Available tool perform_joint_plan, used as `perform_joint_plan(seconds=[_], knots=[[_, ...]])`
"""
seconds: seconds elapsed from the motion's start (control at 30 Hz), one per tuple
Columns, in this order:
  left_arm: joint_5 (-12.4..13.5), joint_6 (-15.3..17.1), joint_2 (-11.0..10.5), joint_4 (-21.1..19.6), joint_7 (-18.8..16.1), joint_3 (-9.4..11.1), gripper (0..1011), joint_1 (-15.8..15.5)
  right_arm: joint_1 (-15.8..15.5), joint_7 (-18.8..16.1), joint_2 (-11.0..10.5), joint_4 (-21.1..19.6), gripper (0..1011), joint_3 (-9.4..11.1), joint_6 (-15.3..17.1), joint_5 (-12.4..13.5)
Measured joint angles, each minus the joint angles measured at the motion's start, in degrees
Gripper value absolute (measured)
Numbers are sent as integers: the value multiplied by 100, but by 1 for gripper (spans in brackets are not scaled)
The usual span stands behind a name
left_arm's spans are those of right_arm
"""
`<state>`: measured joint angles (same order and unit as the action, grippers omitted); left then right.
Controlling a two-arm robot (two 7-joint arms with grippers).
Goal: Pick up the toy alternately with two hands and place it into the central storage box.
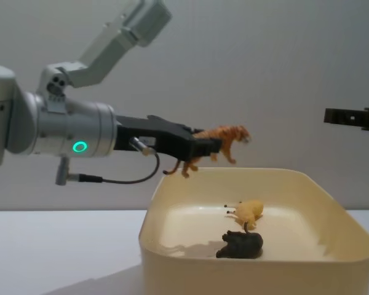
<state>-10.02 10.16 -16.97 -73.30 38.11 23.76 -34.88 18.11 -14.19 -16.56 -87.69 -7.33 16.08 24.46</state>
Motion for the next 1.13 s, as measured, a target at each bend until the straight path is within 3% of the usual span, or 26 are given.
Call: perform_joint_plan(seconds=[0.23,0.47,0.83,1.0,1.13], knots=[[402,58,115,267,365,103,332,-232,0,0,0,0,1001,0,0,0],[663,83,190,450,582,168,531,-376,0,0,0,0,1001,0,0,0],[838,99,241,575,733,214,893,-478,0,0,0,0,1001,0,0,0],[886,103,253,605,772,225,1000,-504,0,0,0,0,1001,0,0,0],[906,106,259,621,790,231,1001,-513,0,0,0,0,1001,0,0,0]])
